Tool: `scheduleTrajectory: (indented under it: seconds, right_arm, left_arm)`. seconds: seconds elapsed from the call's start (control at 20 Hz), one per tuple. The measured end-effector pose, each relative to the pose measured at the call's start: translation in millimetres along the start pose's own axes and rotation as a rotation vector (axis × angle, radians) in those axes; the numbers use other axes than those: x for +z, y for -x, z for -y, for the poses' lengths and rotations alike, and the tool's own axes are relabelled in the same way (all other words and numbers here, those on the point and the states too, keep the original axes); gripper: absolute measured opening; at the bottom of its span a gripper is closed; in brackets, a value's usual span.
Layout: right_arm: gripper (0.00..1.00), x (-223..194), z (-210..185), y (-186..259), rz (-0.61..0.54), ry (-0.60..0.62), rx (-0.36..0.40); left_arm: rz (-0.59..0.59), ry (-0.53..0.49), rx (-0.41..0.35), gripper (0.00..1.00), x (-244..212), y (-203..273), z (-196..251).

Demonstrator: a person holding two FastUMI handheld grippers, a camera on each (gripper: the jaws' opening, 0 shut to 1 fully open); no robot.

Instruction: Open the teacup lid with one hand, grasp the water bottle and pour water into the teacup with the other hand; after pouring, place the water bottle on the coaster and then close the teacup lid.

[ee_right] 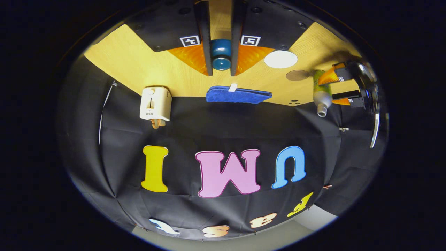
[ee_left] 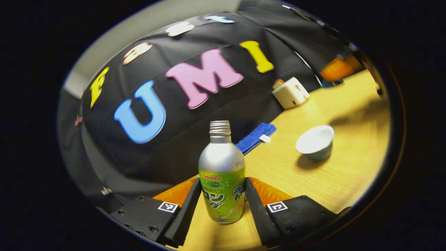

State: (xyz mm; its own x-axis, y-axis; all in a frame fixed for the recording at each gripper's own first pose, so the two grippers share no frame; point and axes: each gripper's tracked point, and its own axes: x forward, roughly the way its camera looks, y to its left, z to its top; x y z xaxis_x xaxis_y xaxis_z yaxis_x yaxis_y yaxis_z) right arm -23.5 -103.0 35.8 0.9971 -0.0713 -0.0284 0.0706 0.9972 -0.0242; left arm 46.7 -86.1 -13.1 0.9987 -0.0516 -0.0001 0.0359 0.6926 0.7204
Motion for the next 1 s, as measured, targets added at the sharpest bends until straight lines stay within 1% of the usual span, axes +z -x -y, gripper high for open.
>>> scheduleTrajectory:
  seconds: [0.05,0.15,0.3,0.65,1.0]
  right_arm:
    - [0.28,-0.6,2.2,0.4,-0.001,0.0,-0.004]
    - [0.28,-0.4,6.3,2.0,-0.002,-0.008,-0.008]
    - [0.28,-0.6,8.0,2.7,-0.005,-0.013,-0.007]
    - [0.28,2.0,7.7,5.6,-0.002,0.006,-0.005]
    - [0.28,9.5,12.1,9.2,0.011,0.009,-0.011]
  left_arm:
    - [0.014,-0.077,-0.015,0.77,5.4,1.7,11.7]
    - [0.052,-0.175,-0.037,0.76,19.3,3.9,25.5]
    - [0.072,-0.247,-0.048,0.76,32.6,4.5,28.6]
    - [-0.008,-0.438,-0.027,0.76,22.1,-5.9,-3.8]
    - [-0.034,-0.607,-0.055,0.76,23.5,-14.3,-9.5]
